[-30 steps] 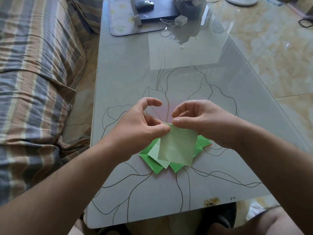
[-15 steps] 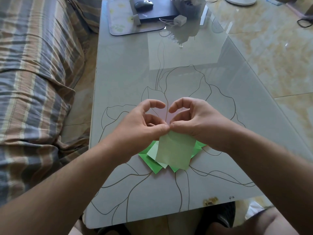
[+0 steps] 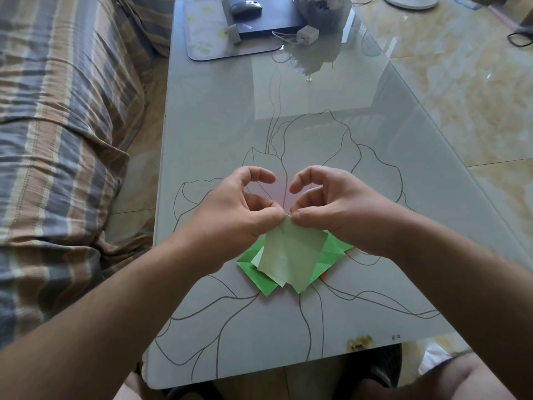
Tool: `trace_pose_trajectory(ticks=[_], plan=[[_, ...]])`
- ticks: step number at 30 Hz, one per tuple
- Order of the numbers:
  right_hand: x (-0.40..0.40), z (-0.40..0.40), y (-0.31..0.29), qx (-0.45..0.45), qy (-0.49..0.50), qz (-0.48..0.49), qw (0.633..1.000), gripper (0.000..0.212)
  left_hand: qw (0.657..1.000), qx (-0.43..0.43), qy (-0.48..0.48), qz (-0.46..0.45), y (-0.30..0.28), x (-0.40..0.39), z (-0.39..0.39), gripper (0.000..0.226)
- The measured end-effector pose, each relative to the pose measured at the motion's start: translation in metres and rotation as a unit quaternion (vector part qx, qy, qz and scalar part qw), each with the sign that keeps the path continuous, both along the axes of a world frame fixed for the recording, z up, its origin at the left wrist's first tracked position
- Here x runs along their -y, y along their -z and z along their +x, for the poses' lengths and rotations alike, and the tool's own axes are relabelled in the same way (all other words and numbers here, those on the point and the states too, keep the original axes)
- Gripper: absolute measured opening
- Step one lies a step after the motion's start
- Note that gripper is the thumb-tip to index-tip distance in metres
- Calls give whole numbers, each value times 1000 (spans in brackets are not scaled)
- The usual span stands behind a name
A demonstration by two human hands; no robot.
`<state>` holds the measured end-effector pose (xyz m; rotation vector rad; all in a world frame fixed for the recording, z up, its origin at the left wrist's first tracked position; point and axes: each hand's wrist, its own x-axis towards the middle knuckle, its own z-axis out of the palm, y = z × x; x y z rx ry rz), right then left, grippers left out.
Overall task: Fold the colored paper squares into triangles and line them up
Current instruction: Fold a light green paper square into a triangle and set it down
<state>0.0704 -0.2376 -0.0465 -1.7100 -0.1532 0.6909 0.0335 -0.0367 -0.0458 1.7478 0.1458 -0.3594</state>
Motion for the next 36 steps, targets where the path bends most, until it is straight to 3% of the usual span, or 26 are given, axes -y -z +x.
trace_pose_trajectory(ticks=[8,14,19,31,36], plan=[[0,3,1,6,1,13,1000,26,999,5,-24,-28,-3,-2,3,42],[1,3,0,18,5,0,1000,33,999,4,-34,-38,-4,-5,4,40],[8,6,1,38,4,-23,999,24,995,1,-70,-64,-5,-12,11,38],[26,16,-2,14,33,8,999,40,985,-15,-140,-105,-4,-21,16,32],[9,4,-3,4,26,8,1000,28,995,-25,-53,-77,1,-12,11,26]])
